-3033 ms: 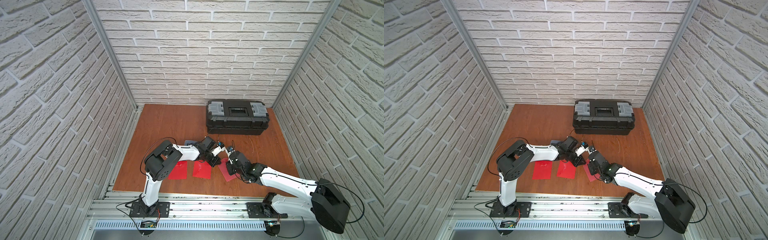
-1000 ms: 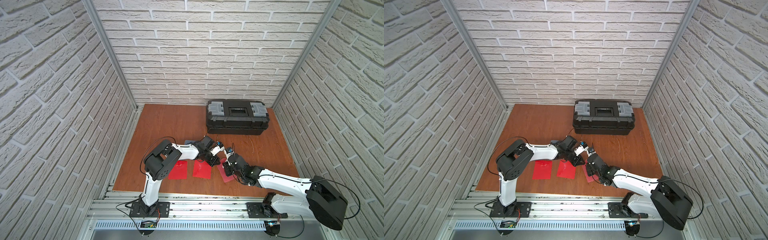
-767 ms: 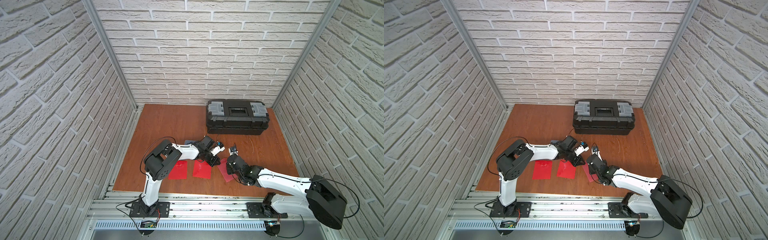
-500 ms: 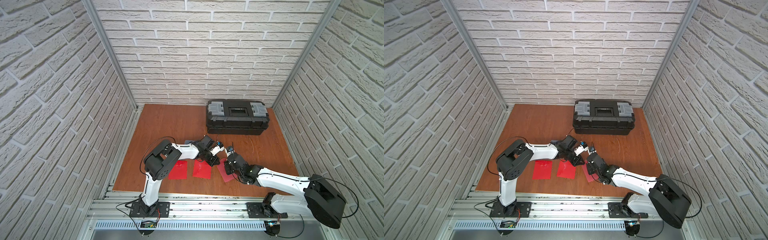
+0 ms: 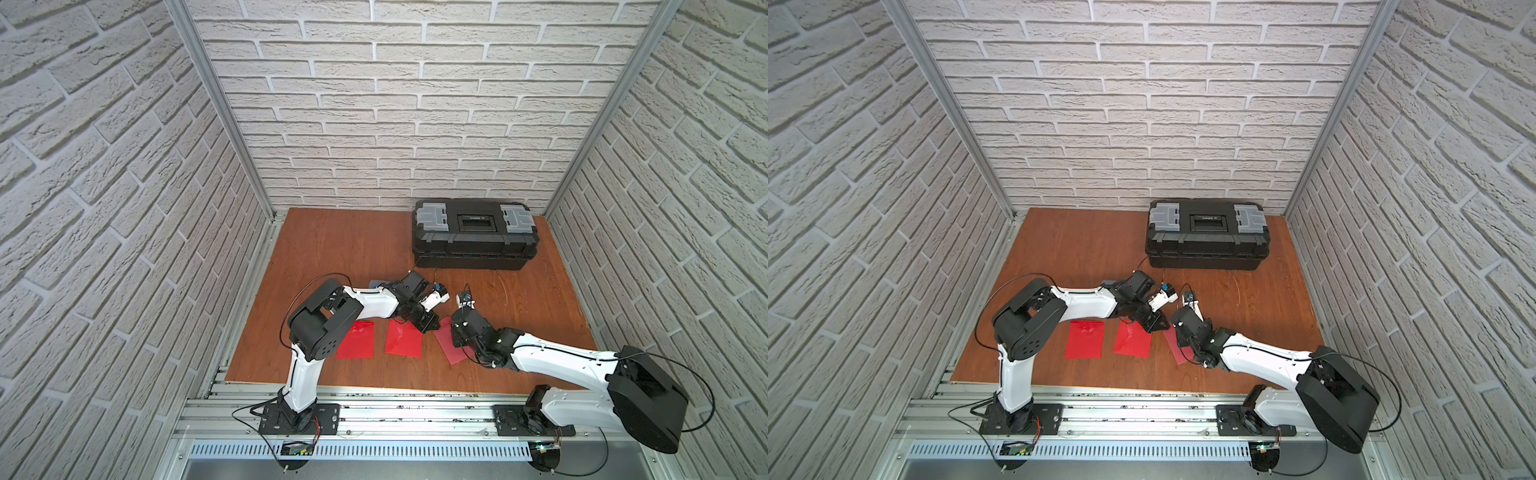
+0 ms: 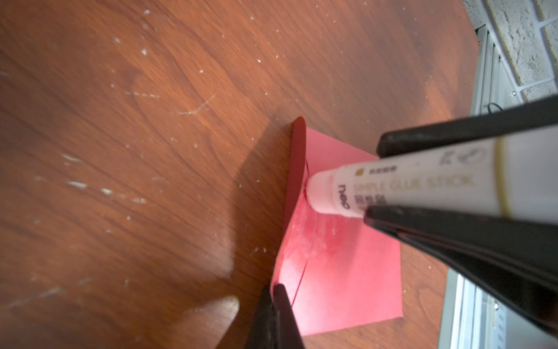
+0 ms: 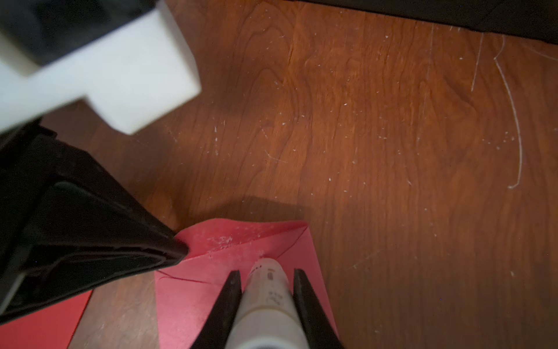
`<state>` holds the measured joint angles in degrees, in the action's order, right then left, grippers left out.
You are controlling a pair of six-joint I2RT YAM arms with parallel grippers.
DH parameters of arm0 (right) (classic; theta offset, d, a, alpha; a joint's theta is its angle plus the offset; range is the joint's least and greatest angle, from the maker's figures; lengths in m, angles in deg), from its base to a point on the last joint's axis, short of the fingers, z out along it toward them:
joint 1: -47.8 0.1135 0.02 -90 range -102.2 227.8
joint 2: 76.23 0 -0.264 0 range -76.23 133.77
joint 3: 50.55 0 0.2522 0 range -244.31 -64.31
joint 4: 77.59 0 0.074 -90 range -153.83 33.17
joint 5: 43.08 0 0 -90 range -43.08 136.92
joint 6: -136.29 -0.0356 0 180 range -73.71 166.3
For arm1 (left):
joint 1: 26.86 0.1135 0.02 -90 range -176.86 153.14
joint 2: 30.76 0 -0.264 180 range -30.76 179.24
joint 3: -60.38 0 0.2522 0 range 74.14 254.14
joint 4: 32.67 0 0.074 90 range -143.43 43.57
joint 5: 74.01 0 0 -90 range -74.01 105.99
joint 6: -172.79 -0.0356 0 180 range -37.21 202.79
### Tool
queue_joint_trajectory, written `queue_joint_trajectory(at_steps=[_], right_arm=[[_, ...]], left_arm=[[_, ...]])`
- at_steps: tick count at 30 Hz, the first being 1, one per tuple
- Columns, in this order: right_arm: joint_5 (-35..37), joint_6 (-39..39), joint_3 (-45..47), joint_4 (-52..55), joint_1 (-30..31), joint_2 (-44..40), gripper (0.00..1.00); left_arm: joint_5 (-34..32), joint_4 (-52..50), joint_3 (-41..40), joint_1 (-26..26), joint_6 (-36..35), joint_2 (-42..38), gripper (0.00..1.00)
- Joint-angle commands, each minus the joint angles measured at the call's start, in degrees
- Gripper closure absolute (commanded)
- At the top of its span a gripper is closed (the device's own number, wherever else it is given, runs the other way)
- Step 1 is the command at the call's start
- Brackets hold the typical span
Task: Seal the envelope with a glue stick
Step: Apply the envelope at the center of the board.
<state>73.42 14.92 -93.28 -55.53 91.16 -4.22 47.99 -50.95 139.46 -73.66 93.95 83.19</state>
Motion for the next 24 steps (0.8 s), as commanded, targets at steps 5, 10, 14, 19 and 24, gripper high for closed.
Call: queue_joint_trajectory(at_steps=[5, 10, 14, 19, 24], right_arm=[[-17.79, 10.44, 2.26, -3.17, -0.2, 1.86, 0.97], [-21.44, 12.02, 2.9, -4.27, -0.2, 0.96, 0.97], [-8.79, 6.56, 2.13, 0.2, -0.2, 0.35, 0.97], [3.71, -3.23, 1.01, 7.9, -0.2, -0.43, 0.97], [0.46, -1.21, 1.67, 6.02, -0.21, -0.25, 0.97]], left_arm=[[-0.28, -2.16, 1.04, 0.31, -0.98, 1.01, 1.0], [-0.22, -2.41, 1.56, 0.27, -1.01, 1.53, 1.0], [-0.98, -2.68, 1.21, 0.29, -1.22, 1.23, 1.0], [-0.93, -2.95, 1.13, 0.25, -1.22, 0.97, 1.0], [-0.95, -3.21, 1.61, 0.26, -1.4, 1.15, 1.0]])
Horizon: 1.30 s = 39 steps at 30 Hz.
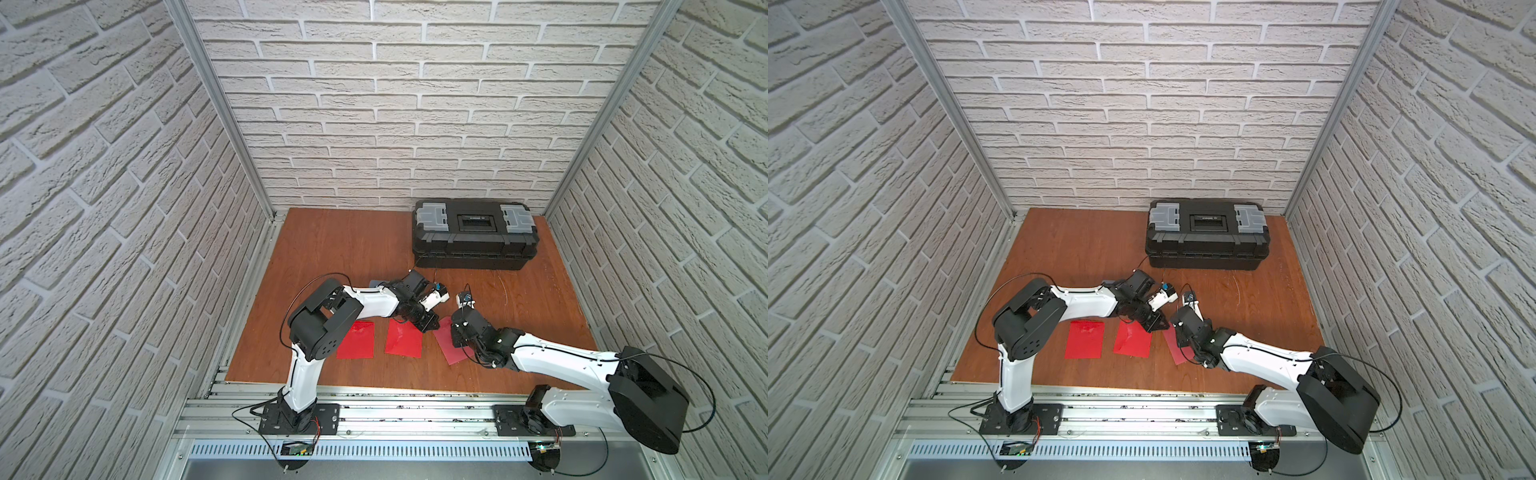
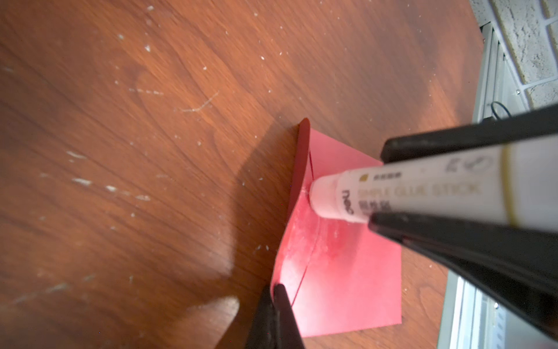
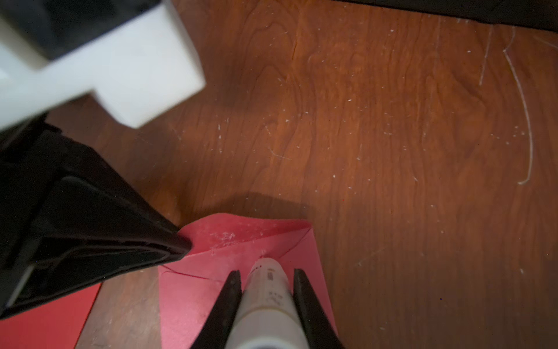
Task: Seal the envelope with a glue stick
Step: Apply the envelope at the center of the board.
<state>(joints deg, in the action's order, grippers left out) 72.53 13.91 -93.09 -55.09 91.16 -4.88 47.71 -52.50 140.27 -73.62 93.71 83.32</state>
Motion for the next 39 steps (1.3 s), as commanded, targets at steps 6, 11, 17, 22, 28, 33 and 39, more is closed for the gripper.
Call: queue_joint_trajectory(at_steps=[6, 11, 17, 22, 28, 33, 39], right_arm=[[-24.5, 12.32, 3.76, -6.2, -0.17, 3.24, 0.97], [-17.82, 9.73, 3.09, -3.54, -0.13, 3.65, 0.97], [4.35, -3.83, 1.97, 6.72, -0.09, 0.93, 0.97], [4.58, -3.73, 1.4, 6.79, -0.11, 2.38, 0.97], [-16.13, 8.28, 3.48, -3.94, -0.04, 3.71, 0.97], [-17.68, 8.43, 3.1, -2.66, -0.11, 4.15, 0.97], [3.39, -5.06, 0.55, 9.22, -0.2, 4.31, 0.97]], left_arm=[[-0.42, -1.65, 1.37, 0.2, -1.07, 1.51, 1.0], [-0.48, -1.76, 1.46, 0.2, -0.96, 1.7, 1.0], [-0.7, -2.07, 1.11, 0.19, -0.98, 1.14, 1.0], [-0.69, -2.52, 1.35, 0.21, -1.2, 1.0, 1.0], [-0.8, -2.77, 1.6, 0.25, -1.4, 1.11, 1.0], [-0.79, -3.25, 2.23, 0.26, -1.75, 1.43, 1.0], [-1.56, -4.19, 2.34, 0.21, -1.71, 0.79, 1.0]])
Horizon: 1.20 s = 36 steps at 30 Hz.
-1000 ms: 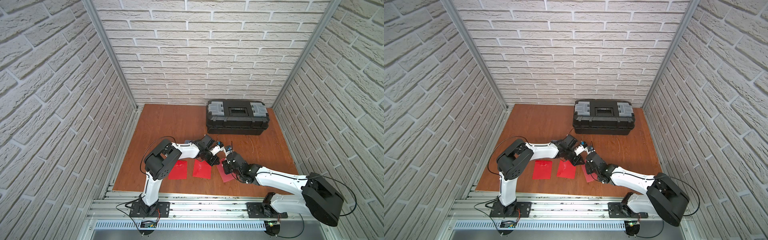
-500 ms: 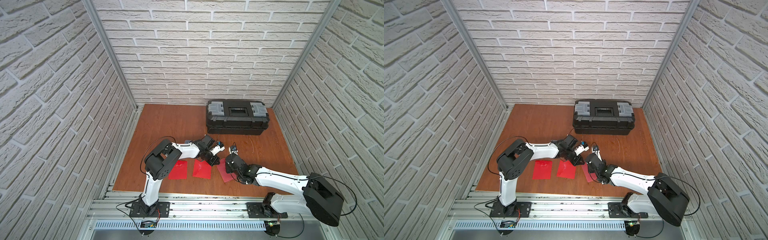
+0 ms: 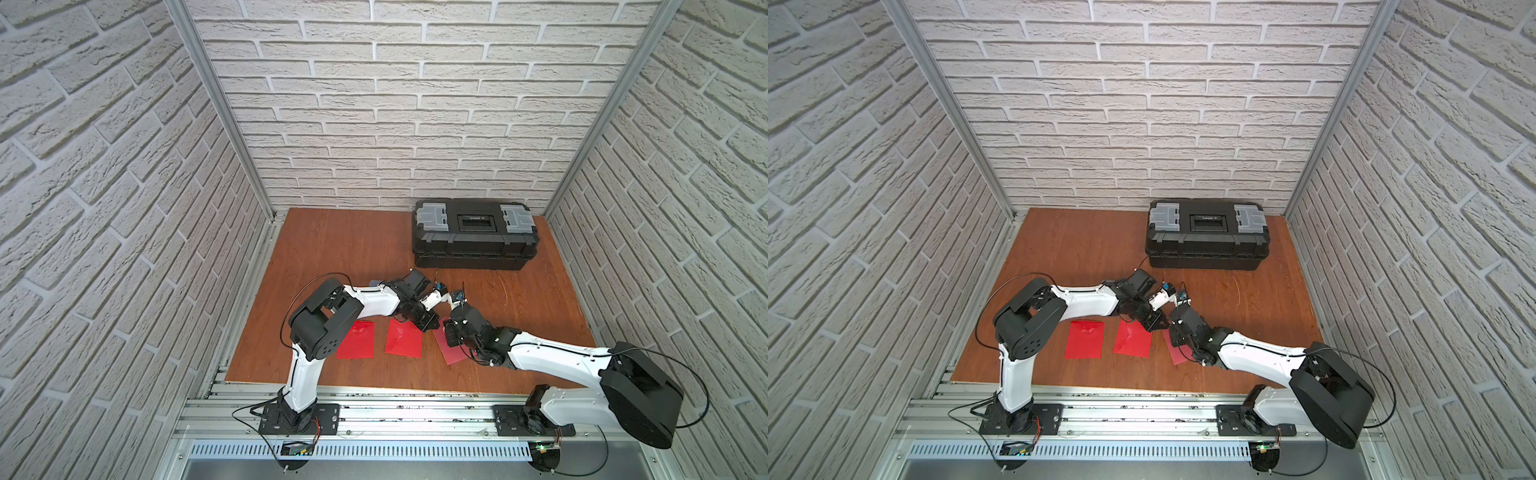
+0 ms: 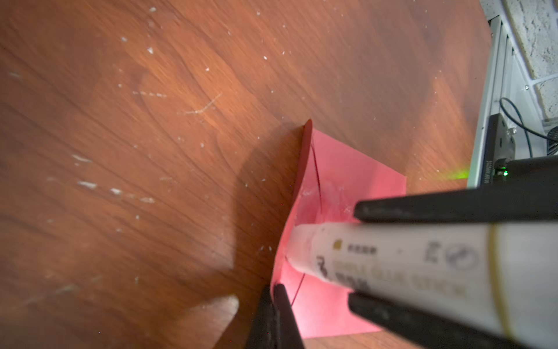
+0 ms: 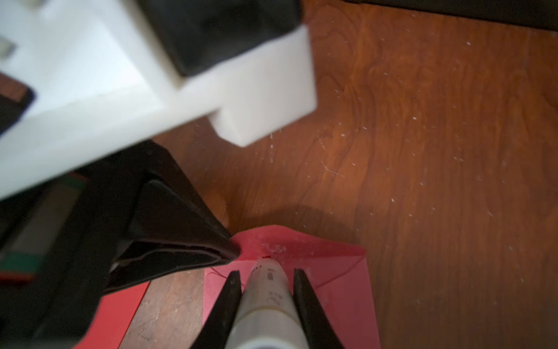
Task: Seal the envelope with a glue stick
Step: Apply the envelope at the center of the board.
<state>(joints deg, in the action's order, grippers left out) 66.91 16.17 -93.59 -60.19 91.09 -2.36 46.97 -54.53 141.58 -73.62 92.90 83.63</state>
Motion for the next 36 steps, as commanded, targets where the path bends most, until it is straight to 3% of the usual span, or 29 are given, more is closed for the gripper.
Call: queue_joint_trajectory(at_steps=[1, 7, 16, 20, 23, 27, 30, 33, 36], right_arm=[[11.28, -9.55, 0.91, 15.64, -0.13, 1.65, 0.97], [11.63, -10.09, 0.11, 16.99, -0.13, 2.77, 0.97], [-15.21, 5.97, 3.81, 2.99, 0.1, 1.15, 0.97], [-20.27, 8.07, 2.96, 1.93, 0.22, 3.56, 0.97], [-15.92, 5.93, 1.93, 4.64, 0.39, 4.4, 0.97], [0.07, -1.86, 1.74, 11.4, 0.43, 1.39, 0.97], [8.05, -7.74, 1.94, 16.13, 0.45, -1.44, 0.97], [11.43, -11.2, 1.89, 18.55, 0.4, -1.94, 0.97], [8.39, -7.93, 2.03, 15.22, 0.41, -0.84, 0.97]], left_arm=[[-0.81, -2.12, 1.1, 0.26, -0.93, 0.45, 1.0], [-1.08, -2.52, 1.7, 0.19, -1.13, 0.69, 1.0], [-1.07, -3.58, 3.03, 0.26, -1.92, 1.49, 1.0], [-0.99, -3.94, 3.31, 0.24, -2.09, 1.73, 1.0], [-1.18, -4.25, 3.16, 0.26, -2.26, 1.66, 1.0], [-1.53, -4.12, 2.46, 0.19, -2.33, 1.23, 1.0], [-1.57, -4.4, 2.37, 0.29, -2.46, 1.02, 1.0], [-1.71, -4.38, 2.4, 0.31, -2.55, 0.92, 1.0], [-1.69, -4.3, 2.35, 0.35, -2.55, 1.01, 1.0]])
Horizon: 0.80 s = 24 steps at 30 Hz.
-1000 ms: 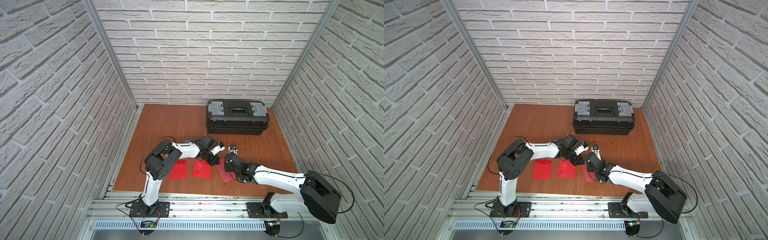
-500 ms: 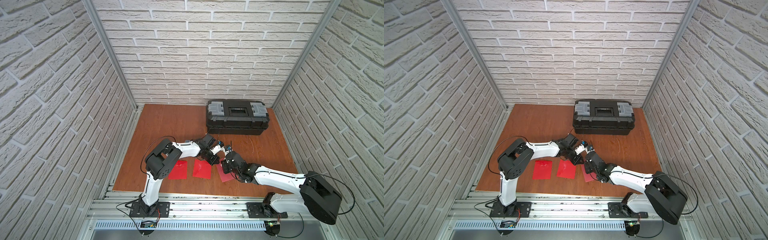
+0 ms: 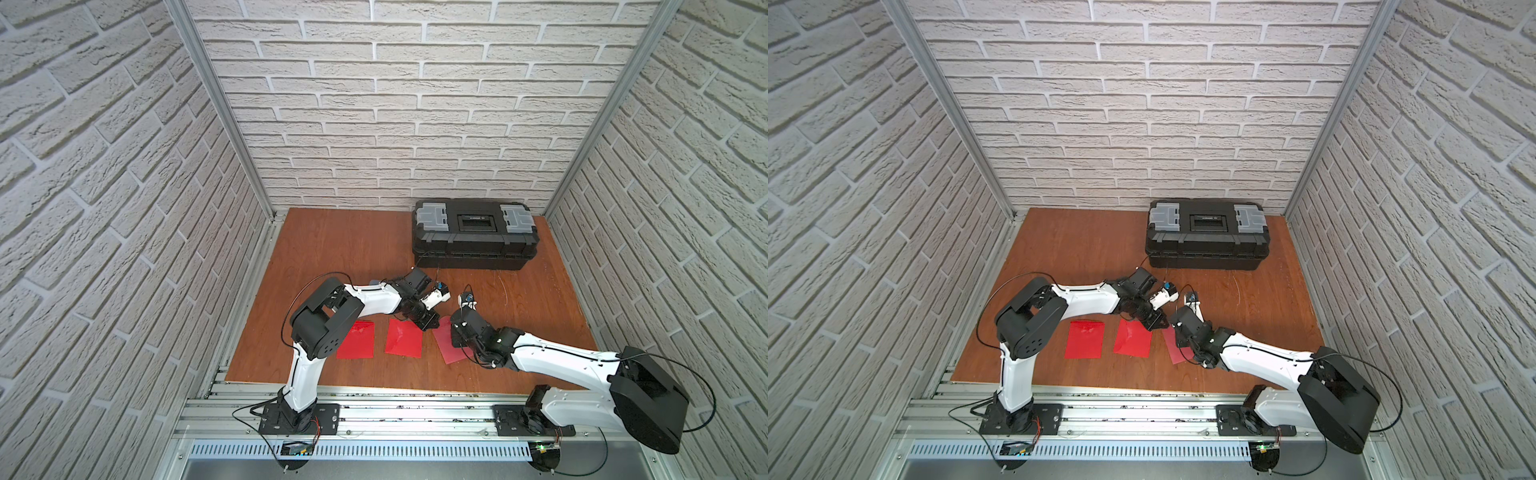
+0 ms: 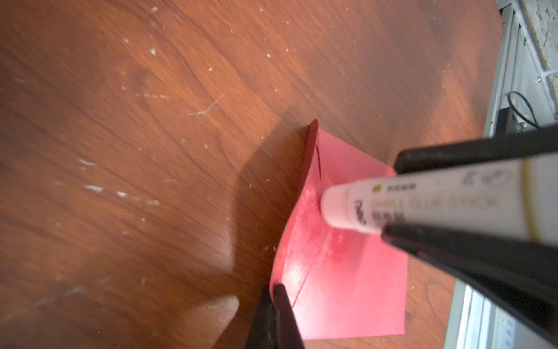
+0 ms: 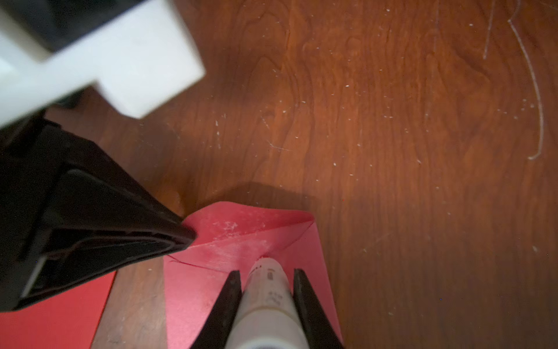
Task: Seal the envelope with a glue stick
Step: Apply the envelope at the center of the board.
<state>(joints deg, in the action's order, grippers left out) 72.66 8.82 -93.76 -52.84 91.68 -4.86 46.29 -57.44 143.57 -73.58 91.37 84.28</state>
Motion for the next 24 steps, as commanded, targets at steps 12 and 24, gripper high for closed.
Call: queue_joint_trajectory(at_steps=[12, 24], right_arm=[[-16.98, 12.47, 5.9, -4.35, -0.11, -0.95, 0.97], [6.17, -2.1, 3.08, 7.53, -0.1, 0.0, 0.97]], left_arm=[[-0.78, -1.07, 0.53, 0.27, -1.01, 0.67, 1.0], [-0.7, -1.57, 0.19, 0.31, -1.39, 0.3, 1.0]])
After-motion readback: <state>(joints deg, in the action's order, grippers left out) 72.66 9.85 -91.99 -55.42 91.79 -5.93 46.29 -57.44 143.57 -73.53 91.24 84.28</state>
